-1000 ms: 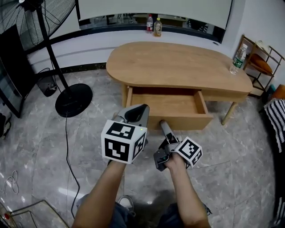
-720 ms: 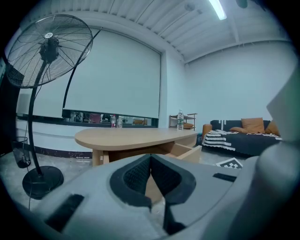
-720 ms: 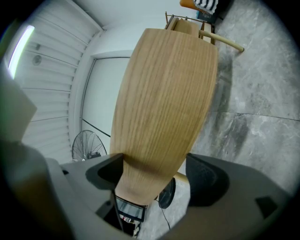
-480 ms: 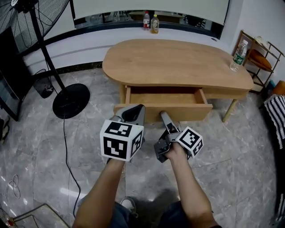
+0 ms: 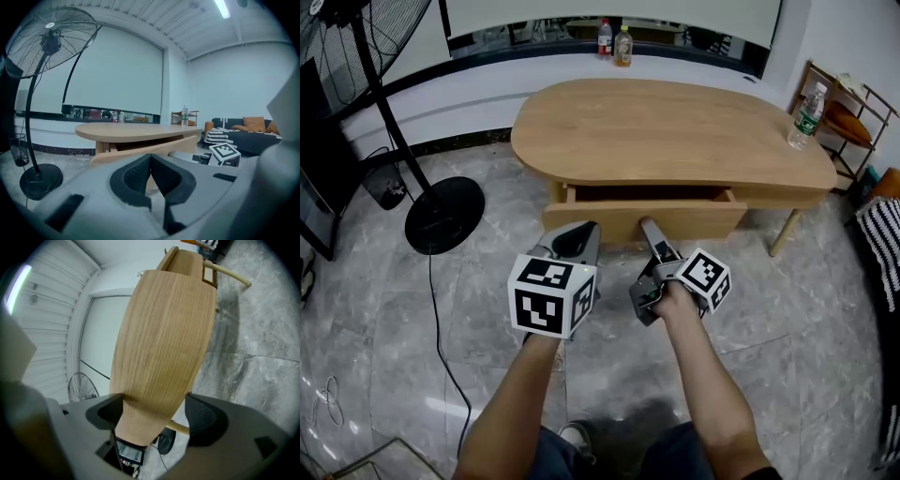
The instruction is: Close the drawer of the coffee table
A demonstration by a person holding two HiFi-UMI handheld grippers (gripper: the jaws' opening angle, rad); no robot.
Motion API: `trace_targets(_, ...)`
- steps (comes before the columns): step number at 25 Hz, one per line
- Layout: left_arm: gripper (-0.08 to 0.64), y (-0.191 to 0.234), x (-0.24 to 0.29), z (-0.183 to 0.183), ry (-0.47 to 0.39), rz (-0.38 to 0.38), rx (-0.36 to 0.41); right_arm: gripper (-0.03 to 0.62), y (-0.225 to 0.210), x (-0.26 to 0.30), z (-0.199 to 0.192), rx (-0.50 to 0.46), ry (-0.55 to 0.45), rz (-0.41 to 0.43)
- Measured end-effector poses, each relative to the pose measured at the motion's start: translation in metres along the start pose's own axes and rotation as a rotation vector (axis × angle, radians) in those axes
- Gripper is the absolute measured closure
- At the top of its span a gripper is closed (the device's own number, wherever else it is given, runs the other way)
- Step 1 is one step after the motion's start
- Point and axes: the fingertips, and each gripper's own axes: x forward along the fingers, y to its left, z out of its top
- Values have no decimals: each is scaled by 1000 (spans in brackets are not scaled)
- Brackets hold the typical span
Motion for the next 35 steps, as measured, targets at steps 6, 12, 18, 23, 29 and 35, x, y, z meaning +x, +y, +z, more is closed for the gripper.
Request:
trace_targets(6, 557, 11, 7, -4, -3, -9, 6, 181, -5, 27, 13, -9, -16, -1)
trace_targets(12, 557, 23, 16, -3, -19, -3, -14, 181, -10, 48, 22, -12, -34, -1)
trace_targets(18, 557, 26, 22, -1, -20, -6, -14, 182, -12, 67, 29, -12, -24, -17)
trace_targets(23, 557, 34, 19, -1, -23, 2, -26, 181, -14, 73, 33, -17, -41, -13)
trace_targets(29, 557, 38, 17, 3, -27, 18, -36, 182, -16, 75, 33, -29, -15, -13)
trace_targets(35, 557, 34, 9, 11, -37, 26, -32, 267, -4, 57, 27, -167, 18, -13)
